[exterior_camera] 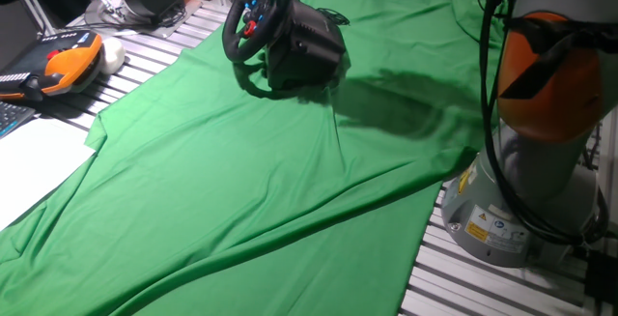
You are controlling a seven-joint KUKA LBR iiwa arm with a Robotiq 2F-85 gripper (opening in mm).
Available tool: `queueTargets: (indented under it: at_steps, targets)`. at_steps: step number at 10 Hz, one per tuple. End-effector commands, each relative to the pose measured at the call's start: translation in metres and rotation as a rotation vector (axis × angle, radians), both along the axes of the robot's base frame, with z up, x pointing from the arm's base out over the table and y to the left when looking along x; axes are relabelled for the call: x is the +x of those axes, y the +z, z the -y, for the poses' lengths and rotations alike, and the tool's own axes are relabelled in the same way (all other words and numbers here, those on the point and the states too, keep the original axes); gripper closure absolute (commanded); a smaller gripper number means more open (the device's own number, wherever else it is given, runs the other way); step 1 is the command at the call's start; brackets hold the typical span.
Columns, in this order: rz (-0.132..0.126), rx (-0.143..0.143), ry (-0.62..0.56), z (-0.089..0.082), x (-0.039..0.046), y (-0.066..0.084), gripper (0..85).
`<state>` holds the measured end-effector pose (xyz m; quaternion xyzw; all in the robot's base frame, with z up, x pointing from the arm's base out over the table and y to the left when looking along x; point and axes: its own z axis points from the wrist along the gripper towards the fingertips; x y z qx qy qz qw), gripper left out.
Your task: Rotate the steering wheel 90 degrees clockwise
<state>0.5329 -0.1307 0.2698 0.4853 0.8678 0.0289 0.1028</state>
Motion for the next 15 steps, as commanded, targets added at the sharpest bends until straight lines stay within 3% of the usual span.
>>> queueTargets:
  at_steps: [1, 3, 5, 6, 14, 15]
  targets:
    - [0.005, -0.01, -0.015, 0.008, 0.001, -0.001, 51.0]
    - [0.008, 0.013, -0.014, 0.025, 0.0062, 0.003, 51.0]
    - [0.022, 0.011, -0.023, 0.028, 0.0057, 0.005, 51.0]
    - [0.024, 0.01, -0.025, 0.03, 0.0042, 0.005, 34.0]
    - [0.046, 0.019, -0.01, 0.049, 0.0069, -0.001, 34.0]
    - [0.057, 0.019, -0.01, 0.05, 0.0084, -0.003, 51.0]
